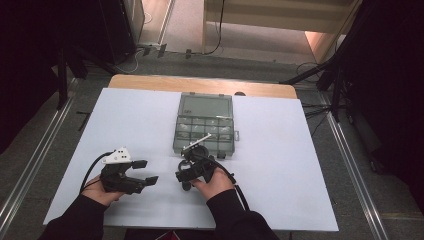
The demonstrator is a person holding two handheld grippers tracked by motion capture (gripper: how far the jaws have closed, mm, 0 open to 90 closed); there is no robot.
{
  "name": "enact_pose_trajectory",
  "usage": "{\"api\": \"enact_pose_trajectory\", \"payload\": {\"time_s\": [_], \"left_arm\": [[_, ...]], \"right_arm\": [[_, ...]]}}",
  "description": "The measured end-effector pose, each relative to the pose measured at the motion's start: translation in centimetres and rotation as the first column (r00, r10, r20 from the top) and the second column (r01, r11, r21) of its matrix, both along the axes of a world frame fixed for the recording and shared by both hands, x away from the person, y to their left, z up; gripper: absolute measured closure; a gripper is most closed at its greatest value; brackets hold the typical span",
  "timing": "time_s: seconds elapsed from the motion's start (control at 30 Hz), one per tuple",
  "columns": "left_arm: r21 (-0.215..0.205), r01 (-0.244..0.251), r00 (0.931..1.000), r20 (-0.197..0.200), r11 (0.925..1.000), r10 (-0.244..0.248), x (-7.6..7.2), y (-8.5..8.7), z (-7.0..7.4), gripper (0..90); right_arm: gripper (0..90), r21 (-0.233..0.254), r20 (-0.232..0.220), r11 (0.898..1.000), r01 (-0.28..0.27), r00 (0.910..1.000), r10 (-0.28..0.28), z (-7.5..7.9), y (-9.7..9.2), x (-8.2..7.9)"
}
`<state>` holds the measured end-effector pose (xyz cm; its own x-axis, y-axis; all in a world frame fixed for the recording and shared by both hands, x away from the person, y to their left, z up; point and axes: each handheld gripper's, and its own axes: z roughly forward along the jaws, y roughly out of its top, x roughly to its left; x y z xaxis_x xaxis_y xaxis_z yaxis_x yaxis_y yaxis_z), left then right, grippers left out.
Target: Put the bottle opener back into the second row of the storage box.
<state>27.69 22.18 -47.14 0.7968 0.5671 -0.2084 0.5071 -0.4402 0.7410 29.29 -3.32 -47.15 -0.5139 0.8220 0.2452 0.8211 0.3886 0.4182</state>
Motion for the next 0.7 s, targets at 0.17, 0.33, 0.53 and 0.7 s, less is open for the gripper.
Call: {"api": "enact_pose_trajectory", "payload": {"time_s": [0.17,0.33,0.53,0.7], "left_arm": [[-0.003,0.001,1.0,0.001,1.0,-0.001,0.0,0.0,0.0,25.3],[0.0,0.002,1.0,0.001,1.0,-0.002,0.0,0.0,0.0,25.2],[-0.002,0.001,1.0,0.0,1.0,-0.001,0.0,0.0,0.0,25.3],[-0.004,0.003,1.0,0.001,1.0,-0.002,0.0,0.0,0.0,25.2]], "right_arm": [[25.6,-0.011,-0.05,1.0,0.024,0.9984,-0.024,-0.3,0.4,0.2],[27.7,-0.026,-0.092,0.998,0.054,0.9942,-0.056,-0.6,0.9,0.2],[29.4,-0.048,-0.11,0.996,0.068,0.9913,-0.073,-0.7,1.3,0.3],[34.5,-0.09,-0.122,0.993,0.074,0.9889,-0.085,-0.7,1.6,0.4]]}}
